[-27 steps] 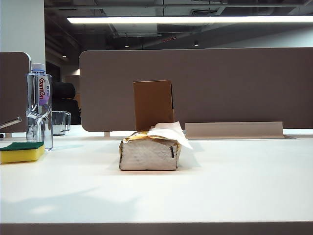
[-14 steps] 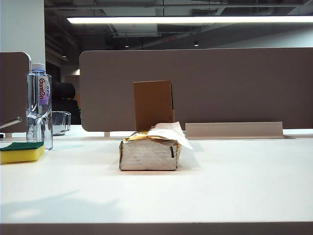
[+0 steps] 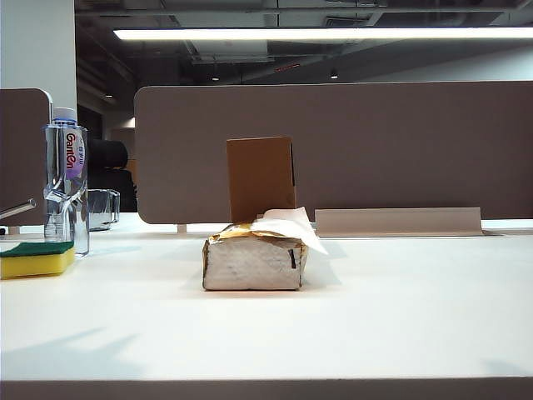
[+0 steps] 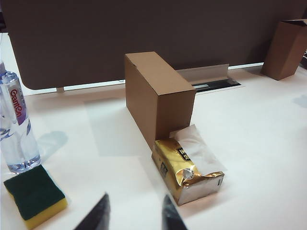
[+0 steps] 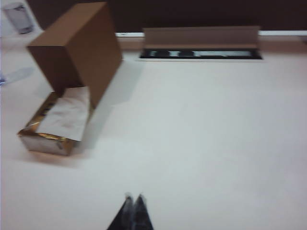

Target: Move the sponge from right to left to wipe the table, avoiding obstacles on the table, and finally reaching the bottle of mineral water.

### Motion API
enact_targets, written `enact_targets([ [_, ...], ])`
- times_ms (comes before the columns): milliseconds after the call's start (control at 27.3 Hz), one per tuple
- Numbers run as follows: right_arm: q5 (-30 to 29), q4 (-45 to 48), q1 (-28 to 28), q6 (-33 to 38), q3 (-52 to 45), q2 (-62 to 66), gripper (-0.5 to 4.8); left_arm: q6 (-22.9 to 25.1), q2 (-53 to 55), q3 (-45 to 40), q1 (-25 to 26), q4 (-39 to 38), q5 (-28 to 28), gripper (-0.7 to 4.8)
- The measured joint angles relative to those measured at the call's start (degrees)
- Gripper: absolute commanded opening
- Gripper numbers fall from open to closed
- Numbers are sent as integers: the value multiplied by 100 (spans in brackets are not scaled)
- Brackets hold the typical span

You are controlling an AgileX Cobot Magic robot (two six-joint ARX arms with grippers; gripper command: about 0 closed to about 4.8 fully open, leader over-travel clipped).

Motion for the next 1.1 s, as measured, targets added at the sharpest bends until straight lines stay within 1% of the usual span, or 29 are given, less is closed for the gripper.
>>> enact_targets([
  [110,-415,415,2,-94,-289,2,-1,4,4,-61,0,127,-70,110],
  [293,-879,1193,0,-258,-835,2,-1,20,2,-179,0,498,-72,110],
  [403,-1182,1670,0,-291,-1207,9,-1,20,4,-199,0,575,-87,110],
  [513,-1386,2140,0,-323,-1580,15,-1,20,2,-199,2,579,-87,110],
  [586,-1408,2323,0,-433,-1808,31,-1,20,2,-199,2,579,-138,107],
  [659,-1432,2643,-2,-654,-2109,33,-1,107,2,-203,2,597,-326,87],
  [696,-1478,2896,-2,-763,-2297,33,-1,136,-31,-308,2,782,-442,87],
  [769,-1709,3407,-9,-820,-2371,52,-1,103,-168,-719,2,1259,-479,83],
  [915,-1547,3696,-44,-857,-2356,116,-1,-44,-323,-1064,2,1620,-483,83],
  [989,-1419,3744,-46,-859,-2406,122,-1,-48,-341,-1182,2,1670,-481,83],
  [1098,-1386,4022,-46,-859,-2533,173,-1,-48,-350,-1366,2,1714,-481,82],
])
